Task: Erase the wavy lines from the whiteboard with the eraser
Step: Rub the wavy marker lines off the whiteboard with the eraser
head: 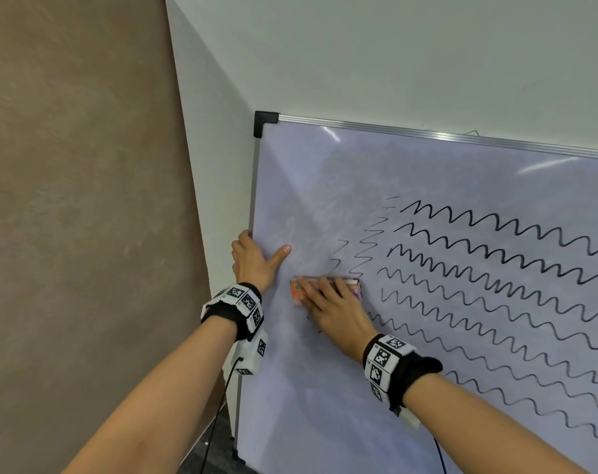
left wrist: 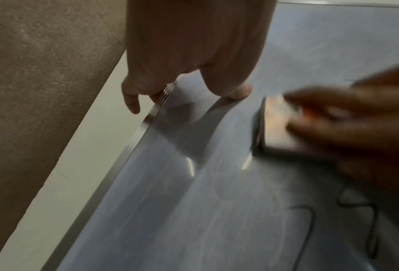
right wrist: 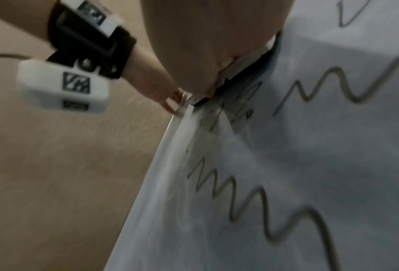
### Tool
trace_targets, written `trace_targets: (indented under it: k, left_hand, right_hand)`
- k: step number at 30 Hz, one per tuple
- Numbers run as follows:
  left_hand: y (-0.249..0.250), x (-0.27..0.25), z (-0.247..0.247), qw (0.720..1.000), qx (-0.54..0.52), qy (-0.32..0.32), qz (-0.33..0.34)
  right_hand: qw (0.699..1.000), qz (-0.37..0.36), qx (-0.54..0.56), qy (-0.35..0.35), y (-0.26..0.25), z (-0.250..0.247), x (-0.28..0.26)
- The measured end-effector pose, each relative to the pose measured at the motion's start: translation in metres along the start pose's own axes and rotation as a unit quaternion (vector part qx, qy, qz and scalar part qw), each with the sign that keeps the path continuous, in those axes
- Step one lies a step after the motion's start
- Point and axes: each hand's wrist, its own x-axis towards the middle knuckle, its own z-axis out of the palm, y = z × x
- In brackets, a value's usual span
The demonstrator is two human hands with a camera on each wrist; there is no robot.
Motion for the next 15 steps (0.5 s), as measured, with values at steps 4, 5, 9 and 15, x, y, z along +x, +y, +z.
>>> trace_targets:
  k: [4, 5, 9, 15]
  left_hand:
    - [0.001, 0.0, -0.001, 1.0, 0.018, 0.007, -0.002]
    - [0.001, 0.0, -0.001, 1.0, 0.021, 0.007, -0.002]
    - [0.002, -0.001, -0.002, 0.999, 0.033, 0.004, -0.004]
    - [0.002, 0.0, -0.003, 0.999, 0.039, 0.0, -0.006]
  right_hand:
    - [0.995, 0.095, 0.003, 0.039, 0.013, -0.006, 0.028]
    - [0.995, 0.097, 0.003, 0.038, 0.013, -0.005, 0.028]
    - [1.0, 0.021, 0.003, 0.016, -0.006, 0.006, -0.001]
    - [1.0, -0.025, 0.012, 0.007, -0.012, 0.011, -0.022]
